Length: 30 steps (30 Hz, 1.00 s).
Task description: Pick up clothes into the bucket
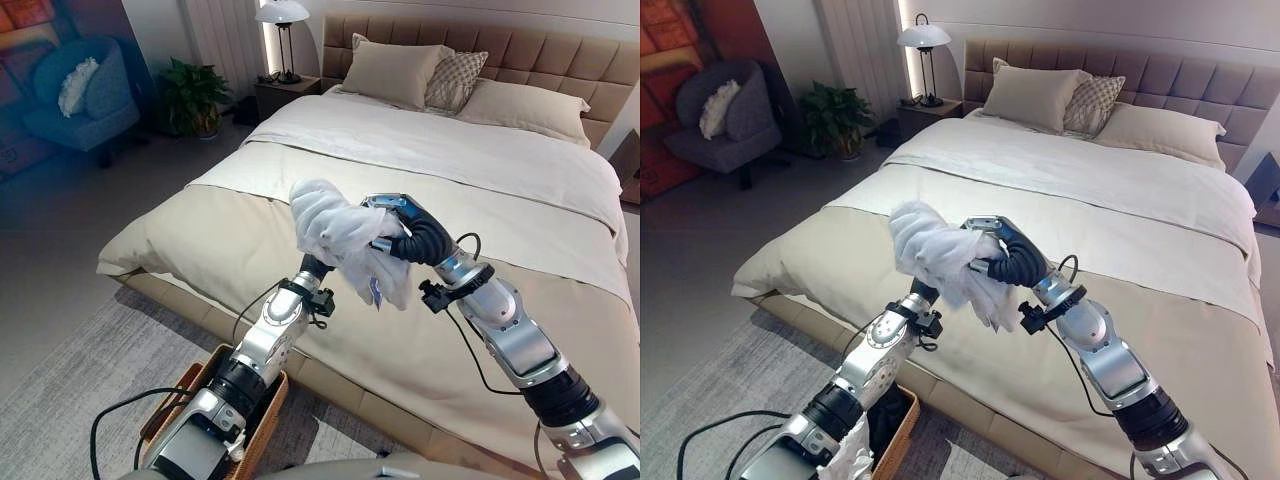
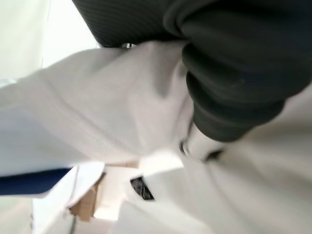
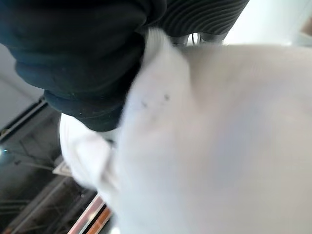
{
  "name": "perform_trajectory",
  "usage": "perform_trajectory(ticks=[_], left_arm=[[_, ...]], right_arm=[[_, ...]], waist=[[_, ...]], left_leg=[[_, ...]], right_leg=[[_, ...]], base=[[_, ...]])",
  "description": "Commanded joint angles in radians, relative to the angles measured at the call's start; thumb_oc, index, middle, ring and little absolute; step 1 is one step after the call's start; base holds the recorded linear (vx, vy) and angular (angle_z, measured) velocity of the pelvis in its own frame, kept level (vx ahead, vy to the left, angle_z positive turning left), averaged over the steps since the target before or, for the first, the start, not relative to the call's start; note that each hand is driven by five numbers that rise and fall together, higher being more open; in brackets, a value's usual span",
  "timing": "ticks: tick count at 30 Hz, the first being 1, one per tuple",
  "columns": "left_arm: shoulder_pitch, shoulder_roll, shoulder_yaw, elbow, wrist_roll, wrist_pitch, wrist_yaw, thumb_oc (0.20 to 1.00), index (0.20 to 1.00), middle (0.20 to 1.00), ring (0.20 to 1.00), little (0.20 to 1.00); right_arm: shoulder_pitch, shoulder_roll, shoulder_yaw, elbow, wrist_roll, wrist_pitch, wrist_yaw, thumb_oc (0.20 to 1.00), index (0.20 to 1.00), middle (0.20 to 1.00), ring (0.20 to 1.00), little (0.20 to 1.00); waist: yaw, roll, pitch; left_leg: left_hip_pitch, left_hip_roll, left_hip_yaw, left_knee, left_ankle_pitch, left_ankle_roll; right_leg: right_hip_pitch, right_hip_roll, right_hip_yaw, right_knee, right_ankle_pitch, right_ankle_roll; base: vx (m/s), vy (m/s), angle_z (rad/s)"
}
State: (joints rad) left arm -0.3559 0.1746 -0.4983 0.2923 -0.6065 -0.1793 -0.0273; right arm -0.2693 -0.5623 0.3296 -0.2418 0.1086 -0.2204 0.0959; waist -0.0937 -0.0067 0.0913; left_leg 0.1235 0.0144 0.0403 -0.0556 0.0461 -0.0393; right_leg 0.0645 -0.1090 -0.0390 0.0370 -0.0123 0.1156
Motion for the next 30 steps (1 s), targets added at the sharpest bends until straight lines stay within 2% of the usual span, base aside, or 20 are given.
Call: perform_trajectory(ticks=[1,6,17,20,21,22,24,25,26,30], left_arm=[[-0.026,-0.009,0.001,-0.047,-0.067,-0.027,-0.034,0.200,0.200,0.200,0.200,0.200],[0.022,0.010,0.036,-0.068,-0.077,-0.034,-0.051,0.200,0.200,0.200,0.200,0.200],[0.185,0.067,0.170,-0.173,-0.109,-0.043,-0.080,0.200,0.200,0.200,0.200,0.200],[0.246,0.081,0.256,-0.187,-0.108,-0.055,-0.073,0.200,0.200,0.200,0.200,0.200],[0.247,0.081,0.257,-0.188,-0.108,-0.054,-0.073,0.200,0.200,0.200,0.200,0.200],[0.286,0.091,0.306,-0.193,-0.096,-0.064,-0.066,0.200,0.200,0.200,0.200,0.200],[0.299,0.092,0.323,-0.196,-0.091,-0.064,-0.066,0.200,0.200,0.200,0.200,0.200],[0.325,0.093,0.374,-0.186,-0.084,-0.075,-0.055,0.200,0.200,0.200,0.200,0.200],[0.326,0.093,0.374,-0.186,-0.084,-0.075,-0.055,0.200,0.200,0.200,0.200,0.200],[0.375,0.078,0.489,-0.166,-0.087,-0.097,-0.038,0.200,0.200,0.200,0.200,0.200]], right_arm=[[-0.024,0.034,-0.044,-0.072,0.015,-0.055,-0.055,1.000,1.000,1.000,1.000,1.000],[0.030,0.045,-0.113,-0.044,-0.010,-0.055,-0.090,1.000,1.000,1.000,1.000,1.000],[0.178,0.125,-0.269,0.162,-0.088,-0.026,-0.199,1.000,1.000,1.000,1.000,1.000],[0.208,0.146,-0.321,0.254,-0.107,-0.014,-0.234,1.000,1.000,1.000,1.000,1.000],[0.207,0.146,-0.320,0.255,-0.107,-0.014,-0.235,1.000,1.000,1.000,1.000,1.000],[0.233,0.163,-0.338,0.322,-0.093,-0.011,-0.239,1.000,1.000,1.000,1.000,1.000],[0.237,0.166,-0.339,0.328,-0.098,-0.006,-0.237,1.000,1.000,1.000,1.000,1.000],[0.260,0.187,-0.347,0.382,-0.073,-0.006,-0.236,1.000,1.000,1.000,1.000,1.000],[0.259,0.187,-0.346,0.383,-0.073,-0.007,-0.236,1.000,1.000,1.000,1.000,1.000],[0.305,0.211,-0.350,0.508,-0.075,0.006,-0.221,1.000,1.000,1.000,1.000,1.000]], waist=[[0.015,-0.053,-0.023],[0.016,-0.056,-0.024],[0.028,-0.051,-0.013],[0.035,-0.049,-0.010],[0.034,-0.049,-0.010],[0.038,-0.048,-0.006],[0.038,-0.047,-0.006],[0.041,-0.046,-0.002],[0.040,-0.046,-0.002],[0.044,-0.042,0.010]], left_leg=[[-0.049,-0.032,-0.025,0.146,-0.141,0.020],[-0.051,-0.031,-0.027,0.144,-0.139,0.020],[-0.058,-0.036,-0.038,0.144,-0.139,0.021],[-0.059,-0.037,-0.042,0.142,-0.138,0.020],[-0.059,-0.037,-0.042,0.142,-0.139,0.020],[-0.061,-0.040,-0.042,0.143,-0.138,0.020],[-0.062,-0.040,-0.043,0.143,-0.138,0.020],[-0.064,-0.042,-0.044,0.145,-0.137,0.020],[-0.064,-0.042,-0.044,0.146,-0.137,0.020],[-0.071,-0.042,-0.049,0.147,-0.135,0.019]], right_leg=[[-0.020,-0.040,-0.033,0.063,-0.011,0.033],[-0.018,-0.039,-0.035,0.060,-0.013,0.032],[-0.021,-0.041,-0.046,0.064,-0.017,0.030],[-0.021,-0.043,-0.050,0.063,-0.016,0.029],[-0.021,-0.043,-0.050,0.063,-0.017,0.029],[-0.022,-0.043,-0.051,0.064,-0.016,0.029],[-0.022,-0.043,-0.051,0.064,-0.016,0.028],[-0.024,-0.043,-0.050,0.064,-0.015,0.027],[-0.024,-0.043,-0.050,0.064,-0.015,0.027],[-0.032,-0.045,-0.054,0.065,-0.013,0.027]], base=[[0.00,0.000,0.00],[0.00,0.000,0.00],[0.00,-0.002,0.04],[0.00,-0.002,0.04],[0.00,0.000,0.00],[0.00,0.000,0.00],[0.00,0.000,0.00],[0.00,0.000,0.00],[-0.01,0.018,0.04],[-0.02,0.018,0.05]])
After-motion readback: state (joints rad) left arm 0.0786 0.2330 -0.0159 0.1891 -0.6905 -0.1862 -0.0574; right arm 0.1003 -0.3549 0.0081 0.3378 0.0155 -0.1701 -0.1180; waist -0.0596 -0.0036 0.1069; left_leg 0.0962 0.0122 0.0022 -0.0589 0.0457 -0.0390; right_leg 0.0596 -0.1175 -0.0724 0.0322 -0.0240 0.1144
